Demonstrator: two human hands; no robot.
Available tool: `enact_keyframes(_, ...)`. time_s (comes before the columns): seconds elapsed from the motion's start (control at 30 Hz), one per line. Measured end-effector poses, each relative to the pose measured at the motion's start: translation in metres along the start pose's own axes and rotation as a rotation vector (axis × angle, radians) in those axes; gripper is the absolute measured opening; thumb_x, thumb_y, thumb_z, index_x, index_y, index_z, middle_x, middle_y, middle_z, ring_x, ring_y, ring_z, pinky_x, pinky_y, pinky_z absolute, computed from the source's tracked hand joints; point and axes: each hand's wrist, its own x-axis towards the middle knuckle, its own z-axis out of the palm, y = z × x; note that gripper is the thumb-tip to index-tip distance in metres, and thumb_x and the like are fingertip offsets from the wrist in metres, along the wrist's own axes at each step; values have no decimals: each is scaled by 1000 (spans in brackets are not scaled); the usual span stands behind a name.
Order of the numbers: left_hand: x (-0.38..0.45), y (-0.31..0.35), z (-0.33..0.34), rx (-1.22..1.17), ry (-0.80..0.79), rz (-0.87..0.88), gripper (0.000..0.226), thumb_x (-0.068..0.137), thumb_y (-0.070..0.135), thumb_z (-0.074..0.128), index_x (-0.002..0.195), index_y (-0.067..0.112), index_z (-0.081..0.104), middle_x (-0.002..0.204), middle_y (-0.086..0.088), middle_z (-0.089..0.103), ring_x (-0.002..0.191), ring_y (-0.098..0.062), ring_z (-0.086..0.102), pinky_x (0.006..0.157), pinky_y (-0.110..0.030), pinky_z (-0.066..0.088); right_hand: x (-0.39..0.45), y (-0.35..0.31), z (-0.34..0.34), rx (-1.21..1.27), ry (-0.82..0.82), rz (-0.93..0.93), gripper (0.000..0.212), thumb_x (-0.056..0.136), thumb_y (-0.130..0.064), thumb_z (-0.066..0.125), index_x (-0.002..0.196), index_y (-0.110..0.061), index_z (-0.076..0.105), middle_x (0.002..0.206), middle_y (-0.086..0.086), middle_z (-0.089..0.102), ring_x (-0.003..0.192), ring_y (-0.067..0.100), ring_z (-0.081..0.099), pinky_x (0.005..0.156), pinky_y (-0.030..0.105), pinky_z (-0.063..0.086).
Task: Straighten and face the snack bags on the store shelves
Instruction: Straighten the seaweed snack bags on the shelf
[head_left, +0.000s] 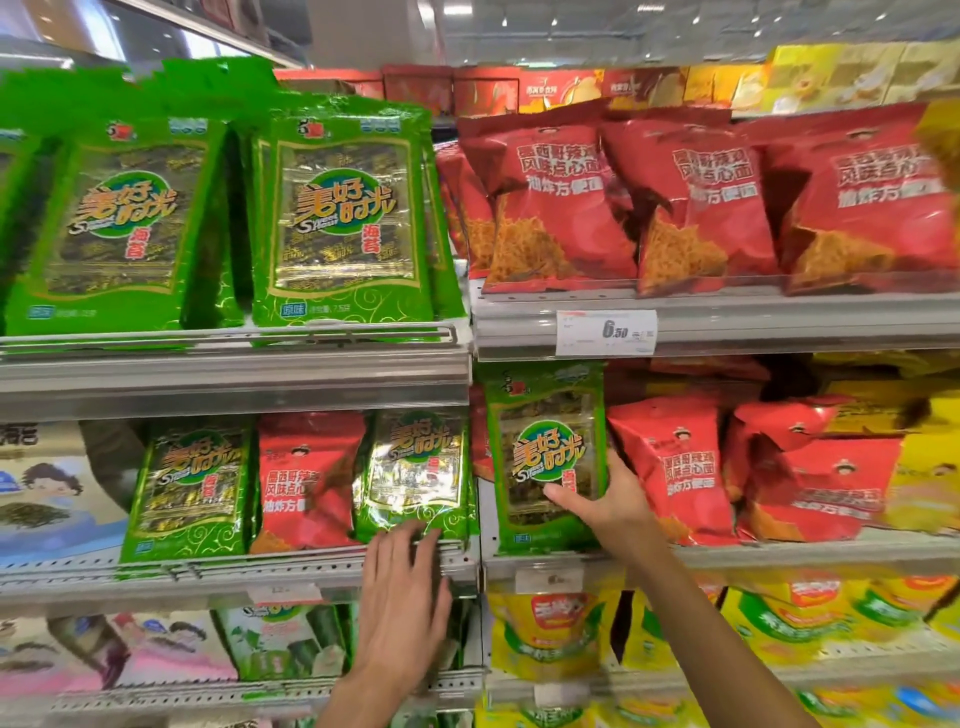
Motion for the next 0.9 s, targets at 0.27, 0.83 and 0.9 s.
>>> enact_keyframes(0.27,-1,-3,8,10,32,13,54,82,23,73,133,13,56,131,-8,50,123,-28,48,113,-46,37,15,6,2,176,-69,35,20,78,-18,88,92,-25,76,89,-15,79,84,0,74,84,29,58)
enact_keyframes(0.83,-3,-45,-57,-494,261,-73,28,96,20,56,124,18,59,120,10,56,116,-6,51,100,-26,42,-37,-39,36,411,52,24,14,79,-20,85,89,-23,74,87,-17,78,78,-3,73,65,10,52)
enact_keyframes(0.9,2,-65,-68,-507,371,-145,28,94,19,59,121,11,58,116,4,57,108,-13,53,96,-33,45,-44,-40,47,401,87,66,15,78,-21,86,85,-21,73,77,-19,77,68,-6,70,64,14,52)
